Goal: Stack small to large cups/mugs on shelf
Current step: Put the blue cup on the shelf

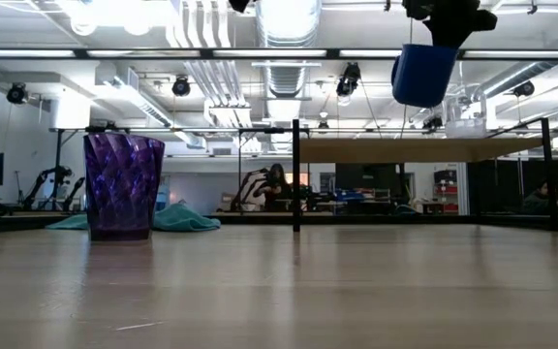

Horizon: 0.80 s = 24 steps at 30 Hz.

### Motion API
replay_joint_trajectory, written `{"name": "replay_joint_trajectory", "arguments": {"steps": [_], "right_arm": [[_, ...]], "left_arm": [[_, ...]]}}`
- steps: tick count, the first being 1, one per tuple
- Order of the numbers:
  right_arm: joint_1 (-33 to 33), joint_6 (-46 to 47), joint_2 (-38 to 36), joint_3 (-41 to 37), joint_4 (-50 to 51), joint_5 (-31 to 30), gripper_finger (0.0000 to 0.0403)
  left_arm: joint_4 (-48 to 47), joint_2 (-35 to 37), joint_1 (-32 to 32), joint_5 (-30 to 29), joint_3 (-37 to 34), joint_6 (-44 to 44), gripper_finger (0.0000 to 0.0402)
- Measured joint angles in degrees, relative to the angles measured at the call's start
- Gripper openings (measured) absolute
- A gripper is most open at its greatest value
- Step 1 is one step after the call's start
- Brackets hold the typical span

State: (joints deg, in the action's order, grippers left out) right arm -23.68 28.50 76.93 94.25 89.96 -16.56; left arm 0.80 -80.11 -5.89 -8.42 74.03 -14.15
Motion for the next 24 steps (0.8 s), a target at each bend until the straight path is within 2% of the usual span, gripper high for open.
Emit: {"name": "replay_joint_trajectory", "arguments": {"steps": [7,11,24], "right_arm": [[-3.9,-6.3,1.5,-0.3,-0.5,0.8,0.0013],[-6.4,-11.0,3.8,-0.3,-3.0,4.3,0.0013],[-10.7,-15.5,9.6,0.2,-4.1,4.5,0.0013]], "left_arm": [[0.1,-0.3,-5.8,0.8,2.3,0.1,0.0000],[-0.1,-0.3,-8.0,3.7,2.1,0.2,0.0000],[-1.1,-0.3,-9.4,5.1,1.6,-0.2,0.0000]]}}
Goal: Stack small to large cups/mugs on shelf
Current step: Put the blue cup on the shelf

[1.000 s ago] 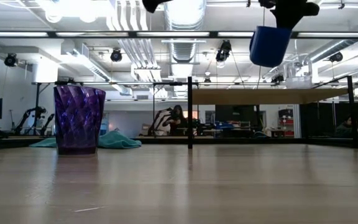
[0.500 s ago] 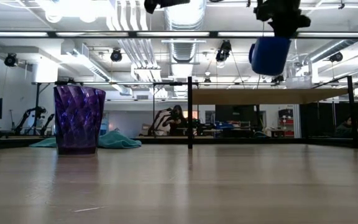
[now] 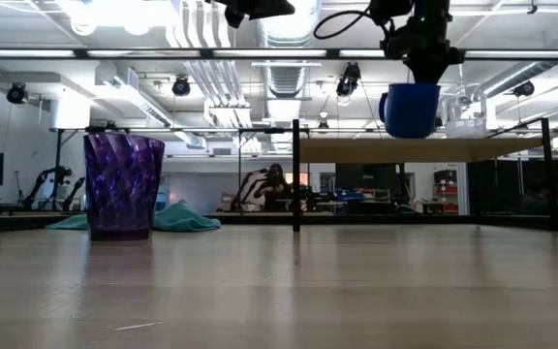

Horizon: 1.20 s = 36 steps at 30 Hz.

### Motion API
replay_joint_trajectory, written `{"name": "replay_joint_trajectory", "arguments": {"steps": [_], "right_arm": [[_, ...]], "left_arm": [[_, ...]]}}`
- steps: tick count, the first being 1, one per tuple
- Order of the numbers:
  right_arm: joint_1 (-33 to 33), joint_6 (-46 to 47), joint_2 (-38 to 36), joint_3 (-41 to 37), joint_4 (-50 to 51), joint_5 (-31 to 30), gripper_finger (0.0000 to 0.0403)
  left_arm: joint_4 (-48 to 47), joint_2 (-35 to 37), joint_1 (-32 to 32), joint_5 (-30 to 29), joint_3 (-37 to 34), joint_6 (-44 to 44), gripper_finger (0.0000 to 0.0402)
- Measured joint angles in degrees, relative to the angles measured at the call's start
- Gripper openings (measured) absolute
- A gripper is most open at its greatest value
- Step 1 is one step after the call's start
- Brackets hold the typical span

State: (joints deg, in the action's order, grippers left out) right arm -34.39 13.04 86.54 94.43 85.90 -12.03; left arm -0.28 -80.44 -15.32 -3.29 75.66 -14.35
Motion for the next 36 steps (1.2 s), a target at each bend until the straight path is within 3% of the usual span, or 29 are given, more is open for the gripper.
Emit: {"name": "replay_joint_trajectory", "arguments": {"steps": [36], "right_arm": [[-2.8,-3.3,0.2,0.0,-1.2,2.8,0.0013]], "left_arm": [[-1.7,0.0,-0.6,0.0,0.2,-2.9,0.0000]]}}
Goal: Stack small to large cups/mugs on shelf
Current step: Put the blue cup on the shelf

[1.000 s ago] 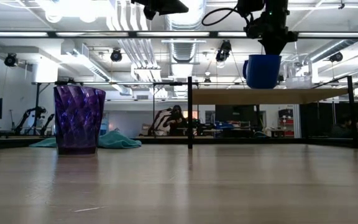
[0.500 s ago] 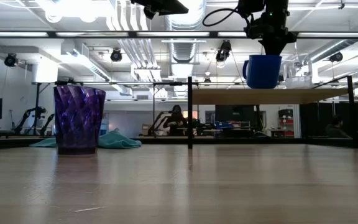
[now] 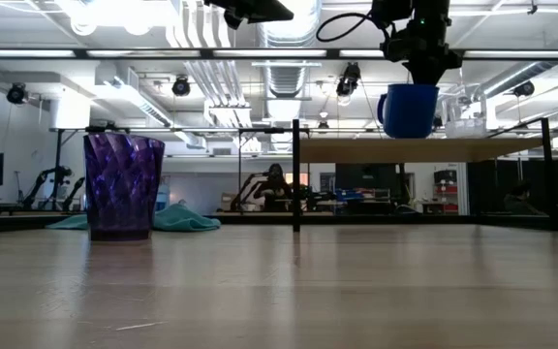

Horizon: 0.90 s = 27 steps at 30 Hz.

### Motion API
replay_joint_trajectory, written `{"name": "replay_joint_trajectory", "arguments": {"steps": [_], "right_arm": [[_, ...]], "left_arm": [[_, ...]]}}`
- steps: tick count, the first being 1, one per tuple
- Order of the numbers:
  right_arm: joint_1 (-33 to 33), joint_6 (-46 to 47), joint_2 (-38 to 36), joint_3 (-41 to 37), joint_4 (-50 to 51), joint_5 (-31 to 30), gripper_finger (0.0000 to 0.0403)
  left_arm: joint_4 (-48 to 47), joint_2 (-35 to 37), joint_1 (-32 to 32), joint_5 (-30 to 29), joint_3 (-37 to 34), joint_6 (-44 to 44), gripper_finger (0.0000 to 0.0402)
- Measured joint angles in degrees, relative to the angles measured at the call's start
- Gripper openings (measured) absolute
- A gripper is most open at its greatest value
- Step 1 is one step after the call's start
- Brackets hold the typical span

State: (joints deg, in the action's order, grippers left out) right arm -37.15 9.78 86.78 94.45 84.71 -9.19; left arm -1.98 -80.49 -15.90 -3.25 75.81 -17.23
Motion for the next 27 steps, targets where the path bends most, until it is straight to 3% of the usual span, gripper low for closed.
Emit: {"name": "replay_joint_trajectory", "arguments": {"steps": [27], "right_arm": [[0.0,-1.5,0.0,-1.3,-0.3,0.6,0.0013]], "left_arm": [[0.1,0.0,0.0,0.0,0.0,0.3,0.0000]]}}
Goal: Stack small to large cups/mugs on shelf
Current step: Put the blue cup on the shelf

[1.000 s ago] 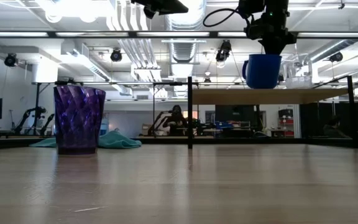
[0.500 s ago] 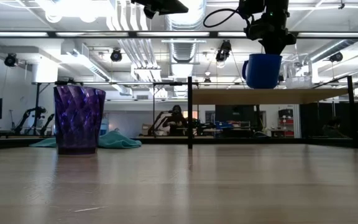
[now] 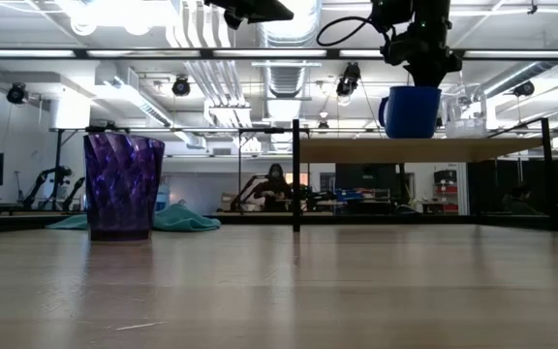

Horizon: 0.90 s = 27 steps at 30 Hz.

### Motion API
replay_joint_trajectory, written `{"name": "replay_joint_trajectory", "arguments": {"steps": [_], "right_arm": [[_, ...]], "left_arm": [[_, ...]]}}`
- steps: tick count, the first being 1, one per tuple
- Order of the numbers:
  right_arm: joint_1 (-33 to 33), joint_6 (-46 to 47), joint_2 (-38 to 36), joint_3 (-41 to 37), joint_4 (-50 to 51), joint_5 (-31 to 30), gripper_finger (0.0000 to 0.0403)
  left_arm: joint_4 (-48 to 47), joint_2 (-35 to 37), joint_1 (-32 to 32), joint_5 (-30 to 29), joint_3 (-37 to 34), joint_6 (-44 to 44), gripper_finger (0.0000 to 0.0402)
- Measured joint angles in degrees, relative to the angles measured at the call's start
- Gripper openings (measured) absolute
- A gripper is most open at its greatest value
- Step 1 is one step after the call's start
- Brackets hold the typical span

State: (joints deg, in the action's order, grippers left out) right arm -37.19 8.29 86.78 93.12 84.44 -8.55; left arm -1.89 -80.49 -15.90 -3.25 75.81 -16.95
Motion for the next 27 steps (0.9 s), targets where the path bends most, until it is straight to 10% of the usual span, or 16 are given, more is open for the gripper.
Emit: {"name": "replay_joint_trajectory", "arguments": {"steps": [27], "right_arm": [[-1.7,0.0,2.6,-0.4,-0.9,1.2,0.0051]], "left_arm": [[-0.1,0.0,-0.2,0.1,0.0,-0.5,0.0000]]}}
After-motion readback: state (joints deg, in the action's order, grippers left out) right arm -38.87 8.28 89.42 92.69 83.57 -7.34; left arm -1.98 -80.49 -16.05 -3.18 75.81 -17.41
